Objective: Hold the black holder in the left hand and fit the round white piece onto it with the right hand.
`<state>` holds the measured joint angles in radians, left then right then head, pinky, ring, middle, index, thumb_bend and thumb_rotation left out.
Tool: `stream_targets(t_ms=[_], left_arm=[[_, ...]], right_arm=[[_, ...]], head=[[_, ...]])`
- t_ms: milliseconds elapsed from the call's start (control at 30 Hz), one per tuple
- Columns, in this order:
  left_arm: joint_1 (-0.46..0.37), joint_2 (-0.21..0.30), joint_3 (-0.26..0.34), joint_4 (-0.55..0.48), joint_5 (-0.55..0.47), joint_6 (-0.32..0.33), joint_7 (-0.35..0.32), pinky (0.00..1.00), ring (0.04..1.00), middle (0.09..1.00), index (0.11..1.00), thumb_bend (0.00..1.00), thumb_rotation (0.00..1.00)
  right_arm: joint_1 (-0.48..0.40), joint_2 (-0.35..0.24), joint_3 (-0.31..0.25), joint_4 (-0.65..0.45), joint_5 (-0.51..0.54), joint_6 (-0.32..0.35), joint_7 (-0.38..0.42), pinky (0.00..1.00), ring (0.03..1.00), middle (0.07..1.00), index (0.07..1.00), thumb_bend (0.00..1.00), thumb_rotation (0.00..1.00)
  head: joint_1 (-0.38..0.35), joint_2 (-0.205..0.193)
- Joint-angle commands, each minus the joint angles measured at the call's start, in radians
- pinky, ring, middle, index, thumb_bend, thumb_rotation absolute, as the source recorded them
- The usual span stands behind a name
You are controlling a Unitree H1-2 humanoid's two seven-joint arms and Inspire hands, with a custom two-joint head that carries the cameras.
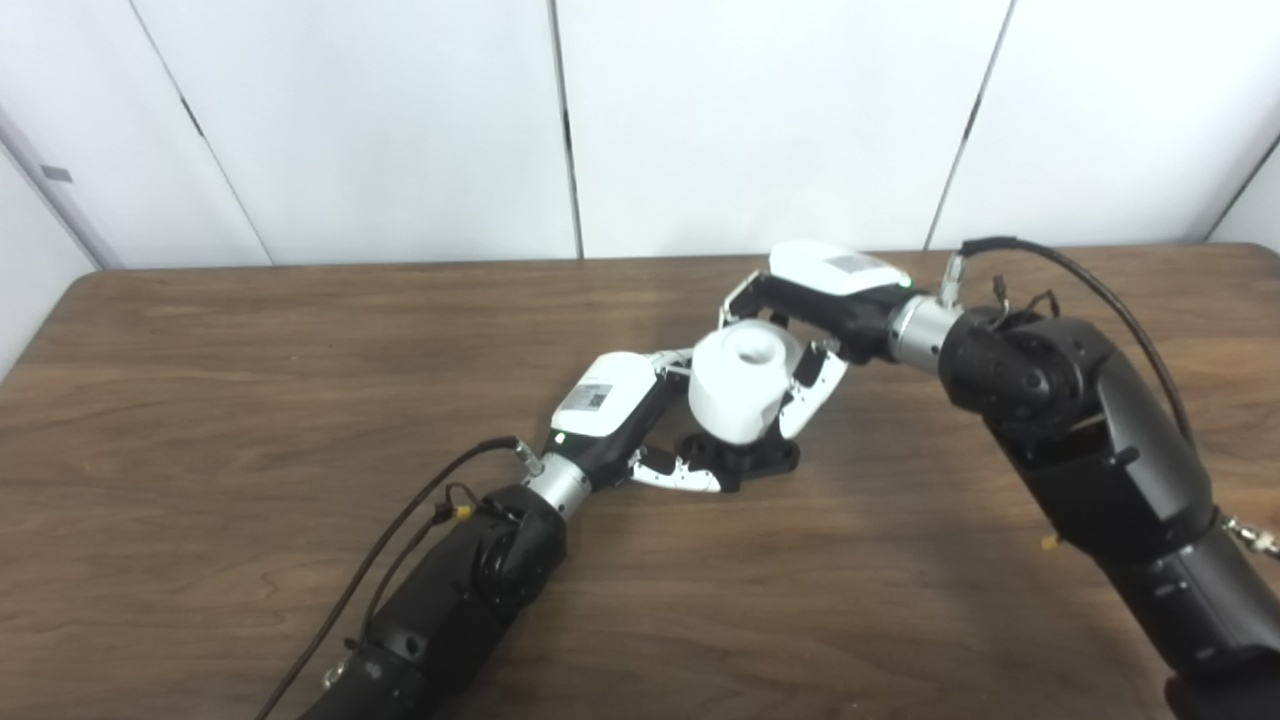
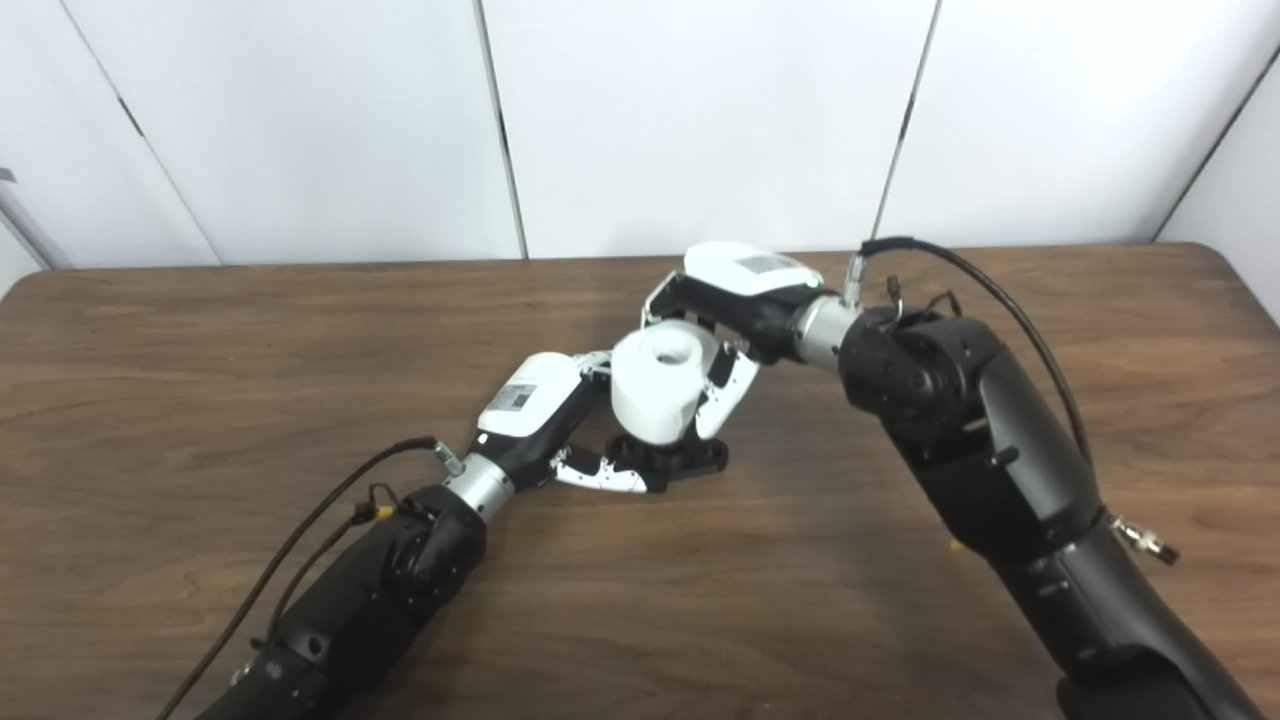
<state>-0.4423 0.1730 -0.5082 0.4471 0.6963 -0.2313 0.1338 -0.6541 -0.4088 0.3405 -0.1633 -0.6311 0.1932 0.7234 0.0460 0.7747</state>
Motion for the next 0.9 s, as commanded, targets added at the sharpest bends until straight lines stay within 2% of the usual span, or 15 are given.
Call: stream_targets(t_ms=[0, 600, 867], left_arm=[[0.033, 0.017, -0.022, 0.062, 0.016, 0.031, -0.064, 0.79, 0.854, 0.872, 0.476, 0.52, 0.07], [0.037, 0.022, -0.020, 0.053, 0.006, 0.024, -0.072, 0.80, 0.857, 0.873, 0.476, 0.52, 0.07], [0.036, 0.023, -0.020, 0.058, 0.001, 0.017, -0.073, 0.81, 0.861, 0.875, 0.476, 0.52, 0.07]], right_arm=[[-0.061, -0.022, -0.030, -0.033, 0.013, -0.004, -0.021, 0.62, 0.745, 0.715, 0.481, 0.52, 0.14], [-0.065, -0.039, -0.053, -0.036, 0.030, -0.013, -0.045, 0.60, 0.722, 0.708, 0.480, 0.52, 0.14], [-0.046, -0.049, -0.033, -0.031, 0.024, -0.005, -0.028, 0.60, 0.734, 0.718, 0.480, 0.52, 0.14]], head=[[0.002, 0.001], [0.002, 0.005], [0.004, 0.004]])
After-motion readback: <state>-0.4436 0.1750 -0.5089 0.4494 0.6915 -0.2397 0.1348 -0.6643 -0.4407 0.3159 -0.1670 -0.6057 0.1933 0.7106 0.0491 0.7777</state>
